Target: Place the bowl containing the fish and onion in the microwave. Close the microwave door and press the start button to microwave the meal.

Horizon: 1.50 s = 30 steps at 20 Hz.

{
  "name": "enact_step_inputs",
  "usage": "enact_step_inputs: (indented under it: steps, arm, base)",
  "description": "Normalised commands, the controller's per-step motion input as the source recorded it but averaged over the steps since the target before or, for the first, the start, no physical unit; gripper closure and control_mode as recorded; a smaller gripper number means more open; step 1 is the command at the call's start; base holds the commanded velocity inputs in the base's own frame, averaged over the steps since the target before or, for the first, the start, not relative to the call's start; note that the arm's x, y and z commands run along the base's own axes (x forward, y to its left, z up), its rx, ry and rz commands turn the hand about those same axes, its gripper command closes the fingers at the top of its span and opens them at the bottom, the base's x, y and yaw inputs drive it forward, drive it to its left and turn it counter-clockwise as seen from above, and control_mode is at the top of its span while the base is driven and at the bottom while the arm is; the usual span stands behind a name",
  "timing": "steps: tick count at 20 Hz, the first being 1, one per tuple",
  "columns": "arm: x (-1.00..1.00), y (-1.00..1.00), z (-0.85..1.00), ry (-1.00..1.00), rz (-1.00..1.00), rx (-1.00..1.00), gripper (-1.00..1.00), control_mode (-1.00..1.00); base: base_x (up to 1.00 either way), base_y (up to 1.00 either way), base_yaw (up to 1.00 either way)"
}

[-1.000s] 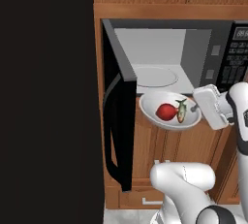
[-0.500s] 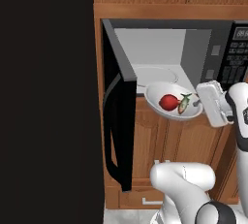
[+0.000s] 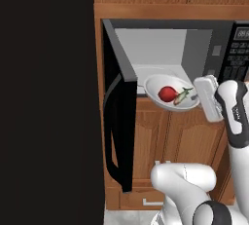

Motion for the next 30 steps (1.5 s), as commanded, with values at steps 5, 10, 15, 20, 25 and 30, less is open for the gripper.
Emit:
enact_step_inputs:
  steps: [5,10,15,20,25,30]
  arm:
    - [0.39,0.00,0.12,0.00,-0.16,-0.05,1.00,-1.00]
    - [0.36,0.00,0.09,0.00,-0.14,-0.07,1.00,-1.00]
    - [0.36,0.00,0.07,0.00,-0.13,-0.05,1.00,-1.00]
    - [0.39,-0.07,0.10,0.01,-0.11,0.00,1.00,-1.00]
    - [0.51,-0.18,0.05,0.07,-0.04,0.00,1.00,-1.00]
    - [0.48,-0.08,0.00,0.07,0.00,0.00,1.00,-1.00]
  base:
    - [0.00,0.00,0.00]
    - [0.00,0.00,0.00]
    - [0.00,0.00,0.00]
    - [0.00,0.00,0.00]
    - [0.00,0.00,0.00]
    - [0.00,0.00,0.00]
